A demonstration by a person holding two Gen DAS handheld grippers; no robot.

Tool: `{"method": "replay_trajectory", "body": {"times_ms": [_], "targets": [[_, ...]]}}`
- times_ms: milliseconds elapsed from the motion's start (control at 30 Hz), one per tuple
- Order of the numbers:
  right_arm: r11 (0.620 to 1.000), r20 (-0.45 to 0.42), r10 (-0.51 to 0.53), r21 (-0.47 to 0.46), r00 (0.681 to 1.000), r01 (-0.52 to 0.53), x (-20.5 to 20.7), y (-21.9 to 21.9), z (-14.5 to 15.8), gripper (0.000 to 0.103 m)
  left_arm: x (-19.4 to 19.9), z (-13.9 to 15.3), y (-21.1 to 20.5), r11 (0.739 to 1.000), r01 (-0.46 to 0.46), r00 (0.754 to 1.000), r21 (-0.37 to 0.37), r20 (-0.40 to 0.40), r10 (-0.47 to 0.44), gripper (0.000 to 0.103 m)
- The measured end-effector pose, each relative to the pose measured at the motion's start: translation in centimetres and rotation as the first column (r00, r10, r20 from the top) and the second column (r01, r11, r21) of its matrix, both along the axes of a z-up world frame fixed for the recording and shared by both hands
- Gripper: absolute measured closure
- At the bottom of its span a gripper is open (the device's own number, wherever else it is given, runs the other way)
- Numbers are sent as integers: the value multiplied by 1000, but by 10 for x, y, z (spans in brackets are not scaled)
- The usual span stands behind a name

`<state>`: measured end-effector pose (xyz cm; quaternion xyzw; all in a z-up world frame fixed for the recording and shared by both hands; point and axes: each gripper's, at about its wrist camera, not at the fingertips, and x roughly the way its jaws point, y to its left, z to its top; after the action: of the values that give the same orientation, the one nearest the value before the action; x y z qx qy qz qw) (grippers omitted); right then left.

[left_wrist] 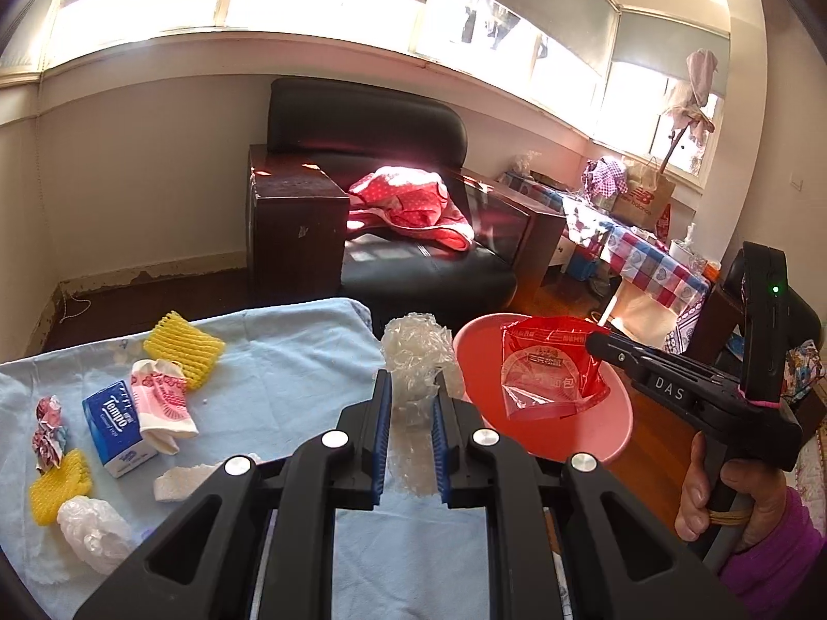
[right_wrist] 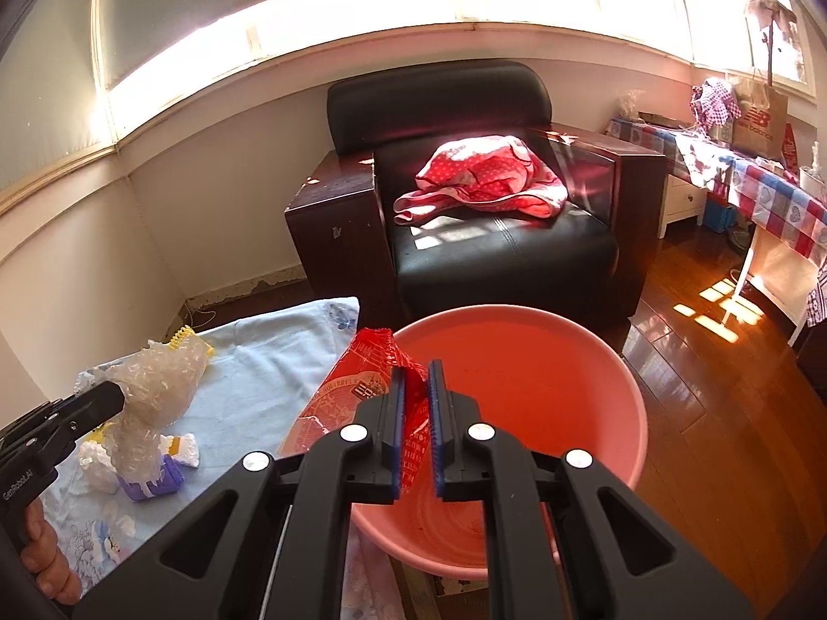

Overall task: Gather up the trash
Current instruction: 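Grasp the clear plastic bag with the left gripper while the right carries the red wrapper to the basin, then open both grippers over the basin to drop the wrapper and plastic bag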

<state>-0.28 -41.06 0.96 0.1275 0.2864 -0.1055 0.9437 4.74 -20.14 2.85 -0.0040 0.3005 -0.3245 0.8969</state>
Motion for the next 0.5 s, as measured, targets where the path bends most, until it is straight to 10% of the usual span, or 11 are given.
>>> {"method": "replay_trajectory", "body": {"times_ms": [500], "targets": [[993,-59,-118,-28,991,116,-18,-37,-22,94,8,-25,-100,986,166,984,30,-72,-164,89]]}}
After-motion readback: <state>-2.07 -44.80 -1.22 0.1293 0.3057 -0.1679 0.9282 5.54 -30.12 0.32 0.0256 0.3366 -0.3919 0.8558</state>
